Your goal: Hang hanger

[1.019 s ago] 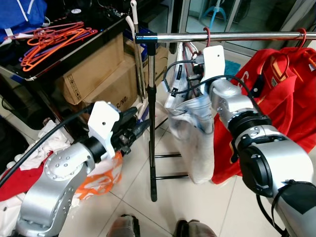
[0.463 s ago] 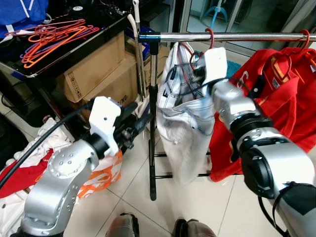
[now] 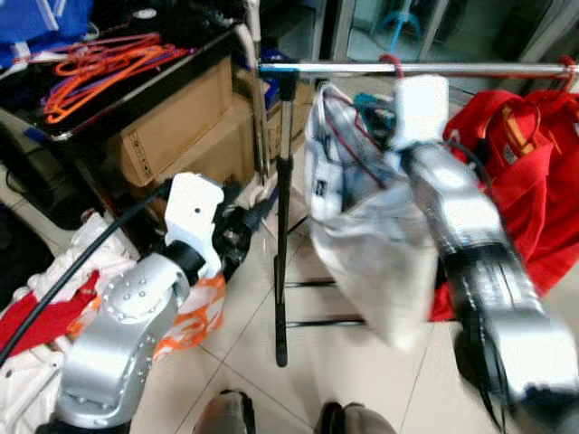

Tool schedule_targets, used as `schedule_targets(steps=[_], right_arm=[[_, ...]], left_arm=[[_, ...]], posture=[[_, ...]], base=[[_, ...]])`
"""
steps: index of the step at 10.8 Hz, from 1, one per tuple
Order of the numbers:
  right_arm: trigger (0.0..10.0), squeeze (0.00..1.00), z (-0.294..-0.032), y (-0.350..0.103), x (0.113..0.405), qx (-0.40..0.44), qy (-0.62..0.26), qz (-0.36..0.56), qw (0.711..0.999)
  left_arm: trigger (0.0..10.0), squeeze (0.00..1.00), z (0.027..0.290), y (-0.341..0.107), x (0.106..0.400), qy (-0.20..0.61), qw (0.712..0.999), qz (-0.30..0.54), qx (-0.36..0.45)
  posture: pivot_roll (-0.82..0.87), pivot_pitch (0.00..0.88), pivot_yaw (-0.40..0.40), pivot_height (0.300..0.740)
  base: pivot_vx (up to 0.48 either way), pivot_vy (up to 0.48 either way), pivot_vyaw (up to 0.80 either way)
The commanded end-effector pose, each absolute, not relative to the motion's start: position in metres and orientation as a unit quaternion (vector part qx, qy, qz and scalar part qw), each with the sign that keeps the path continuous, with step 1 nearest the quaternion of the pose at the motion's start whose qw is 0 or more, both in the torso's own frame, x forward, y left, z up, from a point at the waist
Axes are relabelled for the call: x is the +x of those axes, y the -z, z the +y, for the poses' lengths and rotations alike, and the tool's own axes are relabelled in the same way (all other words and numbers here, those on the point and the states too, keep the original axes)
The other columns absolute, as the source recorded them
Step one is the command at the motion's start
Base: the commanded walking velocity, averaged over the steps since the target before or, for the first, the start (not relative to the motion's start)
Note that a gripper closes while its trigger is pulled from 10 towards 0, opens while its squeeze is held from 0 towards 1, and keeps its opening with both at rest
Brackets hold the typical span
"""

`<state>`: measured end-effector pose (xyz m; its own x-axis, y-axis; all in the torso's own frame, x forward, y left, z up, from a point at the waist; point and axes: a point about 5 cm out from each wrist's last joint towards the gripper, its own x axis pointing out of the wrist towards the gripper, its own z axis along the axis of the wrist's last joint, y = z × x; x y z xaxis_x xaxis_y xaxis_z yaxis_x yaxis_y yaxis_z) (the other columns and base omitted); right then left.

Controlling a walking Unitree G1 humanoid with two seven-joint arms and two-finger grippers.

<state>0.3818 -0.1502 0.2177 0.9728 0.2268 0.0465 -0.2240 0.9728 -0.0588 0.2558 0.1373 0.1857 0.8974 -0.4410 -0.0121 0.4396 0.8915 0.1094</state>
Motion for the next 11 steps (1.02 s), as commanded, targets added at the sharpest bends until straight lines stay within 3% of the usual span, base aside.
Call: schedule_targets(steps=[1,3,6,8,10,11], right_arm=[[10.0,0.00,-0.153,-0.233,0.367,-0.024,-0.131,-0.050,0.990],[10.0,0.00,-0.168,-0.245,0.313,-0.008,-0.150,-0.081,0.985],[10.0,0.00,-0.178,-0.218,0.280,0.005,-0.106,-0.076,0.991],[10.0,0.00,-0.169,-0.187,0.272,-0.024,-0.098,-0.047,0.994],[10.0,0.00,-0.175,-0.168,0.277,0.065,-0.016,-0.023,0.997],[10.0,0.00,-0.164,-0.169,0.282,0.066,-0.024,-0.025,0.997]], left_arm=[[10.0,0.00,0.139,-0.182,0.256,0.210,0.976,-0.008,0.062],[10.0,0.00,0.144,-0.172,0.254,0.170,0.984,-0.005,0.058],[10.0,0.00,0.131,-0.170,0.260,0.157,0.986,-0.026,0.055],[10.0,0.00,0.130,-0.173,0.273,0.132,0.989,-0.042,0.052],[10.0,0.00,0.133,-0.181,0.285,0.120,0.989,-0.059,0.062],[10.0,0.00,0.136,-0.184,0.292,0.114,0.990,-0.064,0.061]], posture=[[0.07,0.116,-0.006,0.740],[0.04,0.097,0.004,0.740],[0.00,0.065,0.010,0.740],[0.00,0.042,0.015,0.740],[0.00,0.027,0.019,0.740],[0.00,0.024,0.021,0.740]], base=[[0.000,0.000,0.00],[0.000,0.000,0.00],[0.000,-0.100,0.00],[0.000,-0.414,0.00],[0.000,-0.463,0.00],[0.000,-0.461,0.00]])
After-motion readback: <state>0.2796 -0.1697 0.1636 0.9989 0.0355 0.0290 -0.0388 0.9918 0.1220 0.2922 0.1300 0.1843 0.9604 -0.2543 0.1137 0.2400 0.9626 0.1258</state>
